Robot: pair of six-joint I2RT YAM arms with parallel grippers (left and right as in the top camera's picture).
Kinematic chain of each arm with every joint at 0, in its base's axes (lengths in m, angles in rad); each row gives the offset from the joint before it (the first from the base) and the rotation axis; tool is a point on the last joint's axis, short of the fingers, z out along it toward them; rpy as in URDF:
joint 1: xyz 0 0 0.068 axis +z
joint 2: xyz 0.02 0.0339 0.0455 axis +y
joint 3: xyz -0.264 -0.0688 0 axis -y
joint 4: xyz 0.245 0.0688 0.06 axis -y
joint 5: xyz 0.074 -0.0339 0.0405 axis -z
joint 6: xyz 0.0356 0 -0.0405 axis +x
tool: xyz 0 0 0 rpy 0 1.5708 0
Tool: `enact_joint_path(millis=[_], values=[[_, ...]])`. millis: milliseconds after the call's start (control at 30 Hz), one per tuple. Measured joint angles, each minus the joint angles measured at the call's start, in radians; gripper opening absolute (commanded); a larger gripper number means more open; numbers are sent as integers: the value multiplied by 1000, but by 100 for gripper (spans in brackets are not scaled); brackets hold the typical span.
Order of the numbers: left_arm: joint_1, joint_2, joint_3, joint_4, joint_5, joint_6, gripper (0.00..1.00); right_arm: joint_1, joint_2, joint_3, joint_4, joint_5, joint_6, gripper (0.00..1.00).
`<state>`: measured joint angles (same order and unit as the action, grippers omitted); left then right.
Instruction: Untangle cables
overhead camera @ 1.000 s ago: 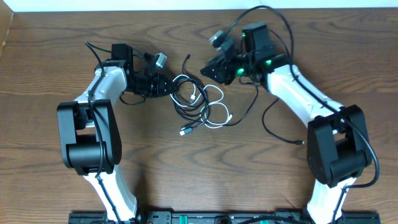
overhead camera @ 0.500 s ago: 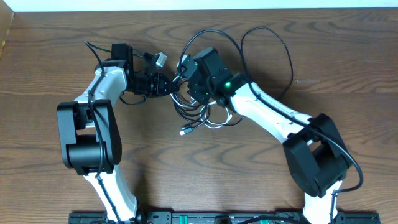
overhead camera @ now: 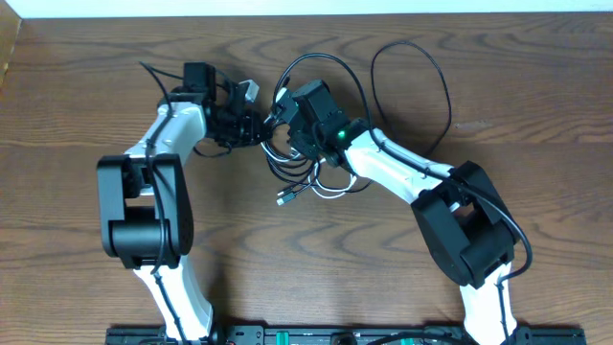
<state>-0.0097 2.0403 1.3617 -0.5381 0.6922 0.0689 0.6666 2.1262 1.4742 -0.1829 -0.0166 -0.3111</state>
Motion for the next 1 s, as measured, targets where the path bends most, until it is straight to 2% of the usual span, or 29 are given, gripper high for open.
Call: enact_joint_path(millis=[367, 800, 867, 933, 1000], values=[[-32, 0, 0, 3, -90, -24, 8, -10, 28, 0, 22, 6, 0, 28], [-32, 0, 0, 3, -97, -29, 8, -10, 85, 0, 6, 6, 1, 32], [-32, 0, 0, 3, -97, -29, 8, -10, 88, 1, 12, 6, 1, 28], [-32, 0, 0, 3, -98, -29, 8, -10, 88, 1, 11, 6, 3, 12], [-32, 0, 0, 2, -101, -29, 8, -11, 90, 1, 11, 12, 1, 1]])
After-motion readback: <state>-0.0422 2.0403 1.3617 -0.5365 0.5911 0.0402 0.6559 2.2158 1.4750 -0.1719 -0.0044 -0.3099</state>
